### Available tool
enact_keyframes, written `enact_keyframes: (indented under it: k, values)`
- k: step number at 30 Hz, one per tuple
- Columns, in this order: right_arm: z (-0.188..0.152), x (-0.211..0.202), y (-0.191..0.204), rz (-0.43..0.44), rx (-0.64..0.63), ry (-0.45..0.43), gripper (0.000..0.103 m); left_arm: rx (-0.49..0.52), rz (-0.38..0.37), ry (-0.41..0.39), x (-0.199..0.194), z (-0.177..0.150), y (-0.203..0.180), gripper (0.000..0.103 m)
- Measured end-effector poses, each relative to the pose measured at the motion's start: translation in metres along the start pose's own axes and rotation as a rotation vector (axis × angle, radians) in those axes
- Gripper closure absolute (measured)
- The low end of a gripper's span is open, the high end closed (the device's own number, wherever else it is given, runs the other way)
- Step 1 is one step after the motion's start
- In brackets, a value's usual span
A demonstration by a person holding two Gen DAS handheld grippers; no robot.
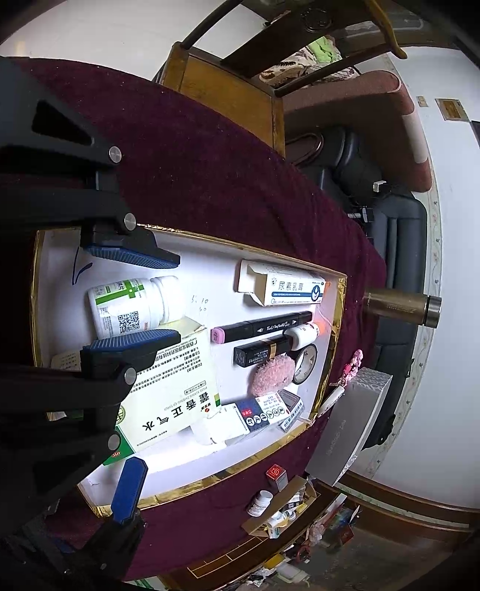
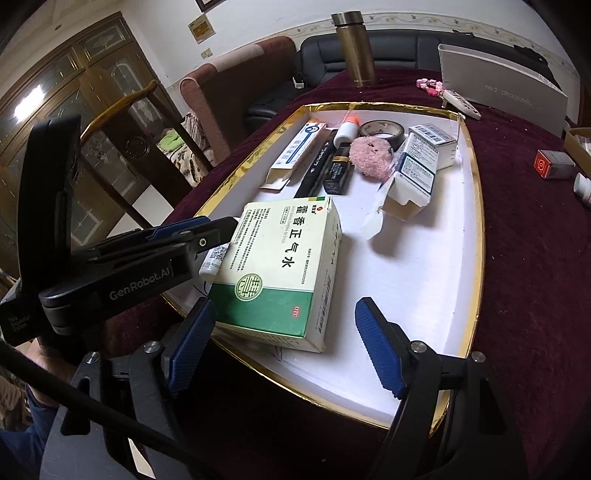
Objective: Organize objects
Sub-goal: 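Lower the bottle and green-white box into the tray and open both grippers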
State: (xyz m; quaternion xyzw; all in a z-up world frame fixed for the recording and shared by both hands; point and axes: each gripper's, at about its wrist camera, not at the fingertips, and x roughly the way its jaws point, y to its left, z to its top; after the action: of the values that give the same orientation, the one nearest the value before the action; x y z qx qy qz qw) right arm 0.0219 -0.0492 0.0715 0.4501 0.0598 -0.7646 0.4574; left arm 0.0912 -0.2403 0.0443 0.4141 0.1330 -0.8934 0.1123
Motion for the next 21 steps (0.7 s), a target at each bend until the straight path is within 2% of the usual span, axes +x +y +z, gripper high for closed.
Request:
enact_keyframes:
  k: [10, 16, 21]
  values:
    - [-0.009, 0.011, 0.014, 0.132, -0.011, 0.025, 0.024, -0.023, 0.016, -0.013, -0.008, 0.001, 0.004, 0.074]
    - [-0.007, -0.006, 0.0, 0.12, 0.014, -0.019, 0.024, -0.026, 0.016, -0.024, -0.014, 0.003, 0.001, 0.074]
    - [-0.004, -0.026, -0.025, 0.093, 0.061, -0.071, 0.024, 0.01, 0.009, -0.024, -0.017, 0.003, -0.019, 0.073]
